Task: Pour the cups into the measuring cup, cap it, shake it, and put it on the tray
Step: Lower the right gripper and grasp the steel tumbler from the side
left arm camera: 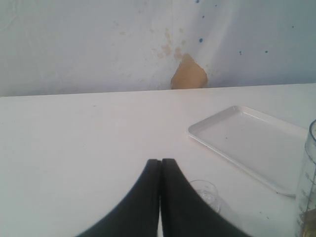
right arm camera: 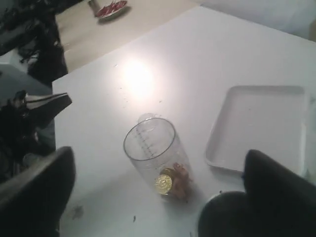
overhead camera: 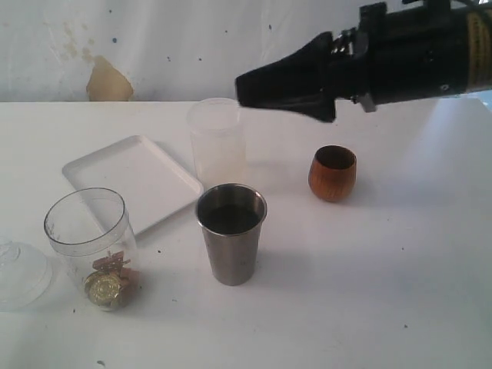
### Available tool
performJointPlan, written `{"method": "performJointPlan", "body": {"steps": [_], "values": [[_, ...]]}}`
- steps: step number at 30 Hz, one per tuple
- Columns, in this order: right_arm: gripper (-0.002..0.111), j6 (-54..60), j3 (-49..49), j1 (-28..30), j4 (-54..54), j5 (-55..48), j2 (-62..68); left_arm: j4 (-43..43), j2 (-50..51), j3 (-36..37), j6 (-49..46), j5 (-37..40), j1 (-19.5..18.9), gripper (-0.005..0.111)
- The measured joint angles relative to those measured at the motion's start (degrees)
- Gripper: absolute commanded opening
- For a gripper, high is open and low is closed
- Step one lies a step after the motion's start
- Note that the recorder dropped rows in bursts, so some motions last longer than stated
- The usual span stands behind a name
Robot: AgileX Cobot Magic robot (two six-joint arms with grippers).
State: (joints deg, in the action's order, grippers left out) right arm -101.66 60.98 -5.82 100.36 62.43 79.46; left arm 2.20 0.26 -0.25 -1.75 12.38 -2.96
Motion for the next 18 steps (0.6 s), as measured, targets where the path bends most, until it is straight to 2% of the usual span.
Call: {"method": "performJointPlan", "body": {"steps": [4, 6, 10, 14, 18], "values": [[0.103, 9.56, -0.63, -5.24, 0.0, 3.02, 1.38, 0.0, 0.0, 0.0, 0.0, 0.0, 0.0, 0.001], [0.103, 16.31, -4.35, -5.53, -2.07, 0.01, 1.5, 0.0, 0.0, 0.0, 0.0, 0.0, 0.0, 0.001], [0.103, 34.51, -16.47, -5.53, -17.57, -8.23, 0.53, 0.0, 0.0, 0.0, 0.0, 0.0, 0.0, 0.001], [0.103, 49.57, -24.51, -5.53, -27.22, -7.87, 0.04, 0.0, 0.0, 0.0, 0.0, 0.0, 0.0, 0.001], [0.103, 53.87, -26.41, -5.62, -33.68, -12.93, 2.69, 0.0, 0.0, 0.0, 0.0, 0.0, 0.0, 0.001]]}}
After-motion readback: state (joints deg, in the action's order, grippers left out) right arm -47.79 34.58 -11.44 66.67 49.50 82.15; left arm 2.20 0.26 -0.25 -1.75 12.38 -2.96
